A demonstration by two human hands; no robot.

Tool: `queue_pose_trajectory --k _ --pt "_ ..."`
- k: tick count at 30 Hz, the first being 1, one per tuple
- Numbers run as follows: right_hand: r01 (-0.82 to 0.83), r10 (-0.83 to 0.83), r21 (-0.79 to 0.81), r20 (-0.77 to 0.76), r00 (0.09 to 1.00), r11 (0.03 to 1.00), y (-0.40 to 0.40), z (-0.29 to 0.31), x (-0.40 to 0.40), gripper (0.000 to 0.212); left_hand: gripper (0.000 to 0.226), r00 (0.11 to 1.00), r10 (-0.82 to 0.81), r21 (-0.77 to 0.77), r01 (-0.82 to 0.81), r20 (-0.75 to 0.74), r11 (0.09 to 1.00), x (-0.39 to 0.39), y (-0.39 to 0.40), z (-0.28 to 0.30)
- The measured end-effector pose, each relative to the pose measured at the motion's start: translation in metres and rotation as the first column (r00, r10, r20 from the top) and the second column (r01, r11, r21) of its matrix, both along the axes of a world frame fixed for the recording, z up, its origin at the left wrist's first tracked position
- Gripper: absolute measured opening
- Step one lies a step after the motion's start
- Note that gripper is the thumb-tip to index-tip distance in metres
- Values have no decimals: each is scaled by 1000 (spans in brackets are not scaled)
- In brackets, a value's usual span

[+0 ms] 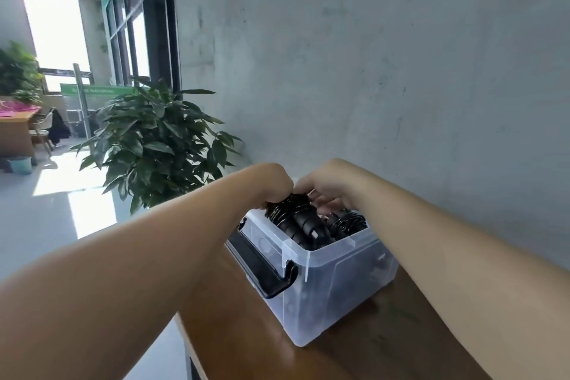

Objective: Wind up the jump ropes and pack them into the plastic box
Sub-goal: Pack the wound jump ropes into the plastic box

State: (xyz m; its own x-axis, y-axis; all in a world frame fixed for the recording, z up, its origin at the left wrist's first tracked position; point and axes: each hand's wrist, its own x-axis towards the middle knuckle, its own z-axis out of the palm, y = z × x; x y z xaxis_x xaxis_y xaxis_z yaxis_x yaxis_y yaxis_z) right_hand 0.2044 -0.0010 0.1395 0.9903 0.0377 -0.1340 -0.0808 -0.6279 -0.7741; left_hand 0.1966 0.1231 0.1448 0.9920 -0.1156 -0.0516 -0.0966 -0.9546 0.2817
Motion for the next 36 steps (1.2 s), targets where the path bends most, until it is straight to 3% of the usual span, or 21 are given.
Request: queue_pose_trajectory --k 6,9,12,14,18,21,25,30,36 --pt "-77 72 -56 -80 994 995 2 -9 7 8 33 998 9 221 5 -64 975 -6 -10 3" --pt "-102 91 -63 -163 982 993 -1 -9 12 29 34 997 7 286 17 -81 958 -8 -14 7" --pt "-134 116 -85 -186 976 987 5 -9 16 9 30 993 -3 312 41 -121 949 2 -17 7" --pt "-154 129 -147 -162 978 977 12 -9 20 6 29 987 -21 331 74 -161 941 3 -18 8" --pt "-218 189 -229 -141 972 949 27 -11 32 36 33 990 -43 455 99 -132 885 7 -14 11" --pt "-255 208 -304 -177 962 918 36 -13 36 42 26 973 -66 507 173 -223 845 16 -5 5" --pt "-267 202 -369 -205 958 891 40 -24 40 14 35 980 -100 528 179 -174 830 21 1 -12" --pt "-238 149 -379 -249 957 894 39 -24 43 16 37 969 -181 557 244 -166 794 24 2 -15" --pt "-289 201 -347 -267 942 892 21 -8 24 15 29 970 -157 572 238 -187 785 26 2 -9"
